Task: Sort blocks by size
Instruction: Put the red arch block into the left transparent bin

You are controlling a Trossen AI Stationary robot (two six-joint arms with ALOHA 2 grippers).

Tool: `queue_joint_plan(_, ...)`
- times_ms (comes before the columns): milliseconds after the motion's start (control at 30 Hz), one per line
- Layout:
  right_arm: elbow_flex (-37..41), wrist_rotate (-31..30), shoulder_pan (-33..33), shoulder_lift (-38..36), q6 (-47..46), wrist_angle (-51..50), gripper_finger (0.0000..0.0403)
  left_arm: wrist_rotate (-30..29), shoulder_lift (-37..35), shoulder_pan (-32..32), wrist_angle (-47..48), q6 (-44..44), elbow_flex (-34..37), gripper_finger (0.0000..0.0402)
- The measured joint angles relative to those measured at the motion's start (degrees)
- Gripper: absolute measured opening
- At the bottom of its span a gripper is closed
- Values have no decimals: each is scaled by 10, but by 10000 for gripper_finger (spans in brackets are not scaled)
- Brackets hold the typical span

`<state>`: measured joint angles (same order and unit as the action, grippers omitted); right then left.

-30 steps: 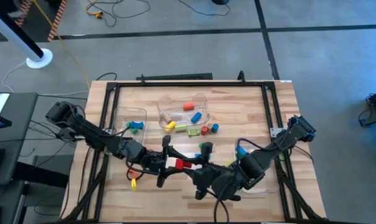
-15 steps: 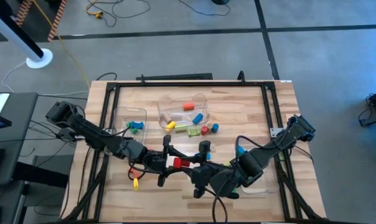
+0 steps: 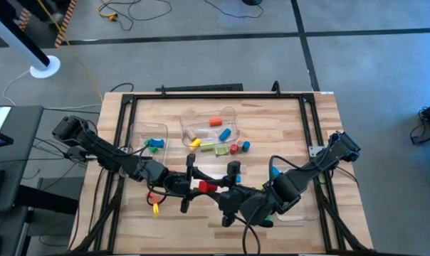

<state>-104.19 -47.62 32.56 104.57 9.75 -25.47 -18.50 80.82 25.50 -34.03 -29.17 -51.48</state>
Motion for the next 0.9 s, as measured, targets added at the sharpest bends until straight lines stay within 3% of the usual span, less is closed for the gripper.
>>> queue_joint_plan(433,0,0,0,0,-2,-6,154,-1,0,0,4,-1,0,137)
queue_joint_plan(767,1,-38,4,0,-11,-23,238,-28,-16,1,49,-12,0,137)
queue_joint_plan(900,1,-58,7,0,-32,-58,253,-41,-40,4,99,-11,1,135)
